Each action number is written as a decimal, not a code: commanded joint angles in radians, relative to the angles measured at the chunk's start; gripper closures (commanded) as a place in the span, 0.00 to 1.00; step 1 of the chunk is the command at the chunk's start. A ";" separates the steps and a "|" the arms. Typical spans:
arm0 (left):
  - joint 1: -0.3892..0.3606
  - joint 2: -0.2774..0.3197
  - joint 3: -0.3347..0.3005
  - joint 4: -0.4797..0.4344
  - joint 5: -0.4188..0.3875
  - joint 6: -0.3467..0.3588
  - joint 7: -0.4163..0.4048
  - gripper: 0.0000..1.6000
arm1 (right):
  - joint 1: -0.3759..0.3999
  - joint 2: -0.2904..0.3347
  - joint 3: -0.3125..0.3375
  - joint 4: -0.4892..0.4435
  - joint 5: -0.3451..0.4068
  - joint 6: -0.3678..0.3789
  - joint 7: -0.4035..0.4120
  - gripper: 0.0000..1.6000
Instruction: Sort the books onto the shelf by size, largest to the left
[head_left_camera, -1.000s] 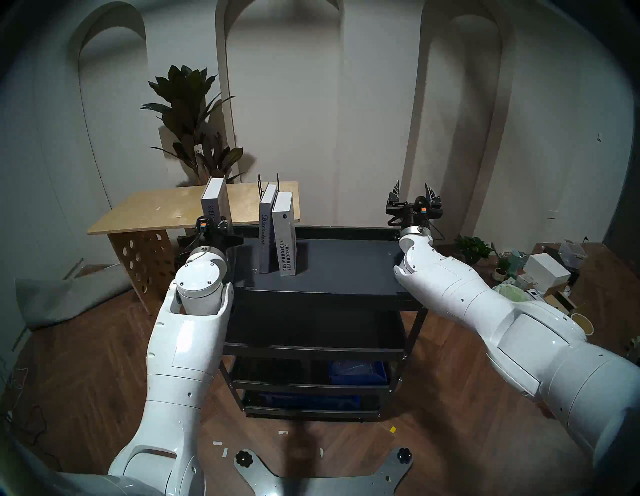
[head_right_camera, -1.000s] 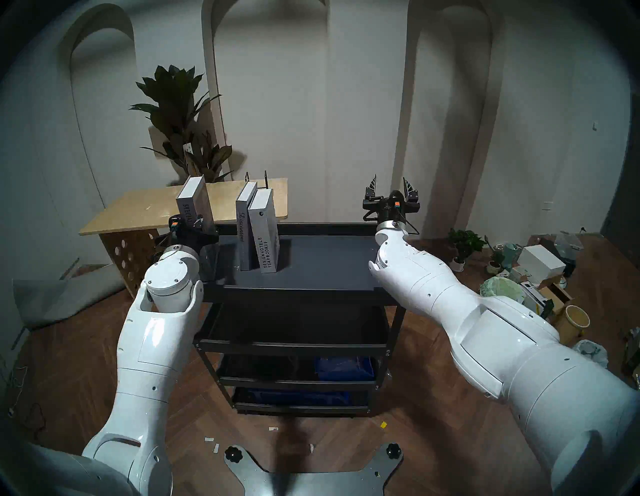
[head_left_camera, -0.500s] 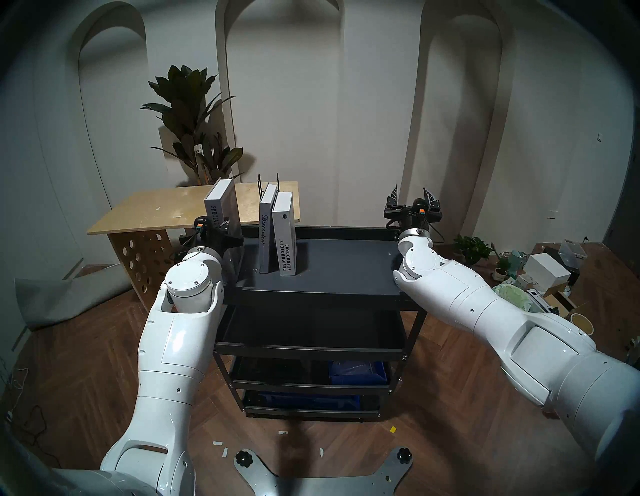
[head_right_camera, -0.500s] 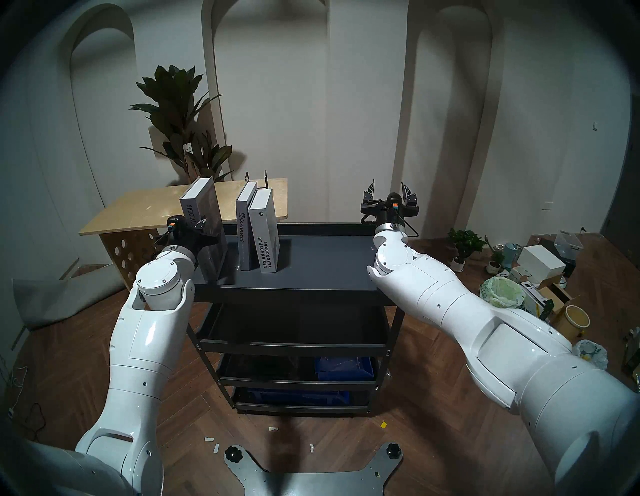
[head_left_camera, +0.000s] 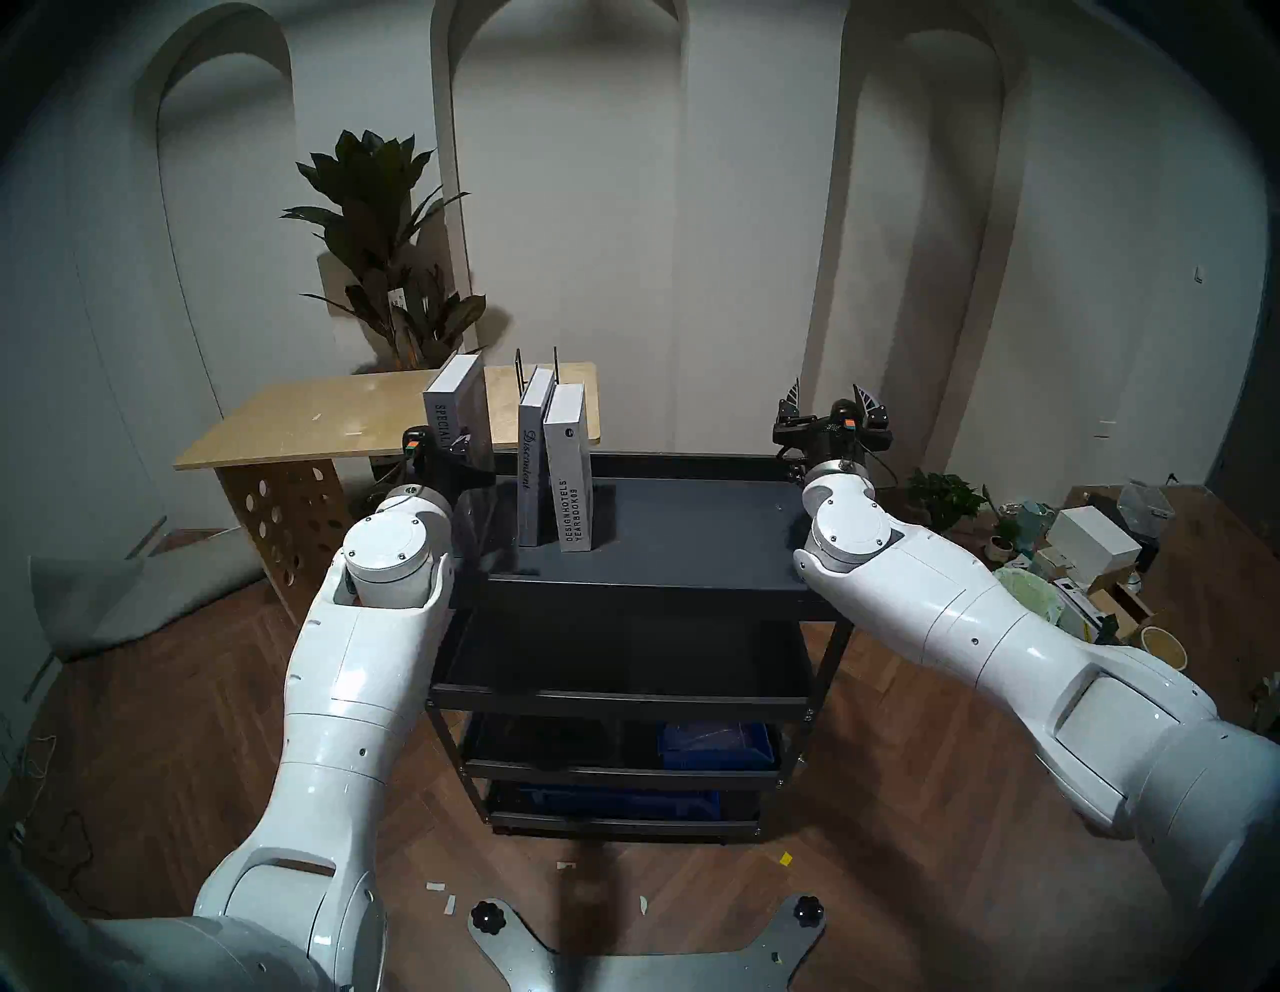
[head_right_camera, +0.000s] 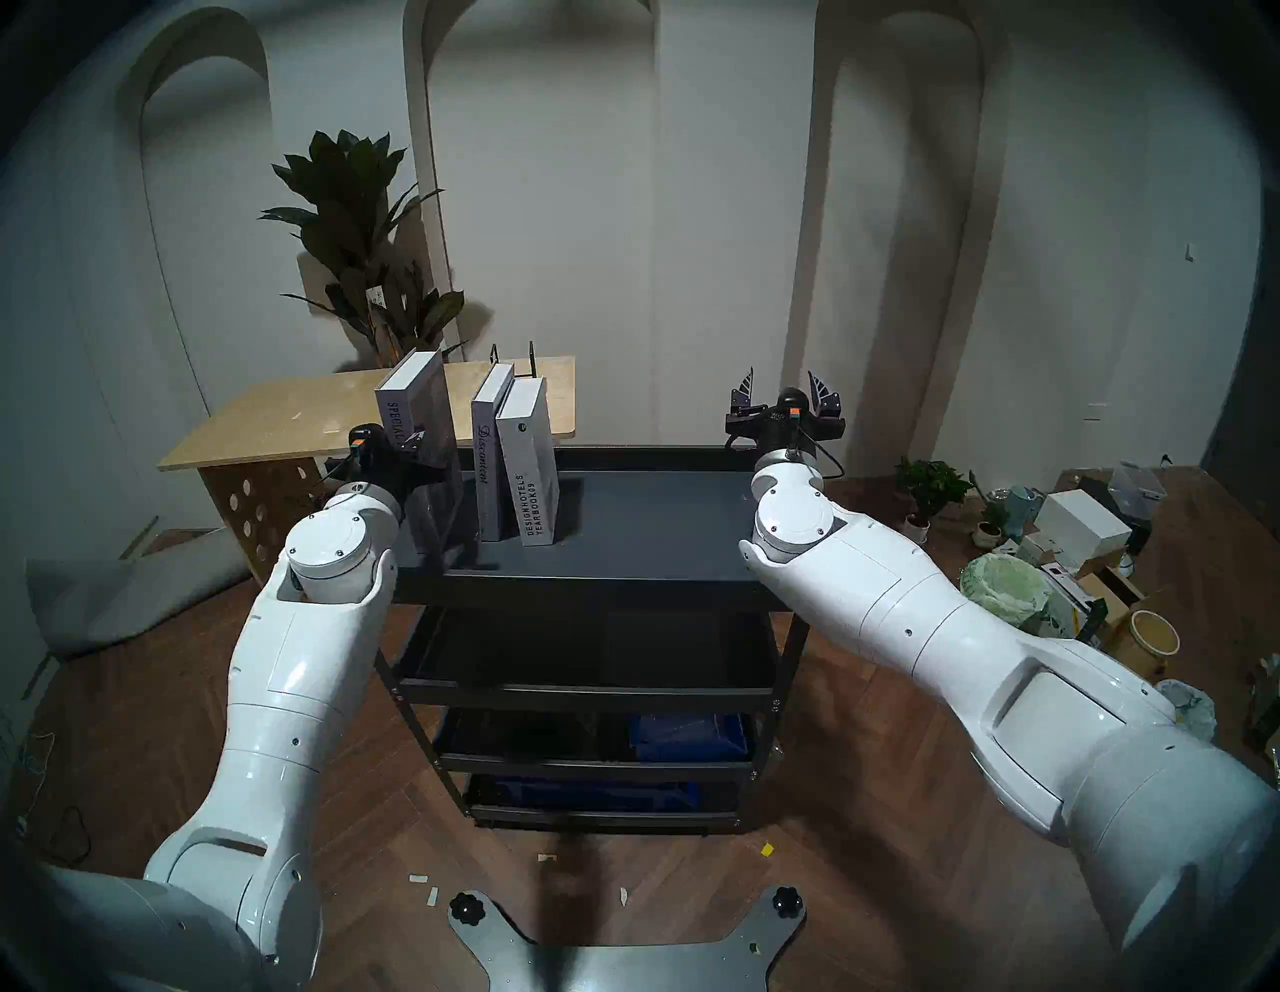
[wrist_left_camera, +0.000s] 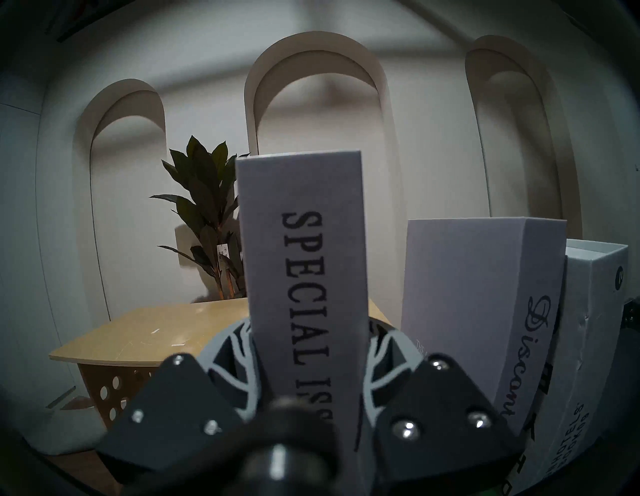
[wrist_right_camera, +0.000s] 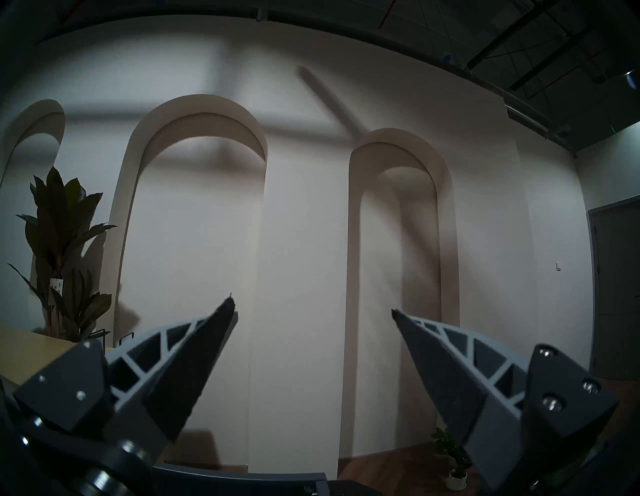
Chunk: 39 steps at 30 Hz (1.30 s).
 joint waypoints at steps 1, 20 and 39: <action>-0.048 -0.005 -0.009 0.006 -0.015 0.004 -0.003 1.00 | -0.007 0.060 0.020 -0.110 0.020 0.067 -0.027 0.00; -0.057 -0.013 -0.012 -0.008 -0.042 0.077 -0.021 1.00 | -0.015 0.097 0.025 -0.191 0.072 0.153 -0.044 0.00; -0.047 -0.018 0.003 -0.031 -0.020 0.104 0.007 0.00 | -0.020 0.112 0.025 -0.211 0.095 0.165 -0.038 0.00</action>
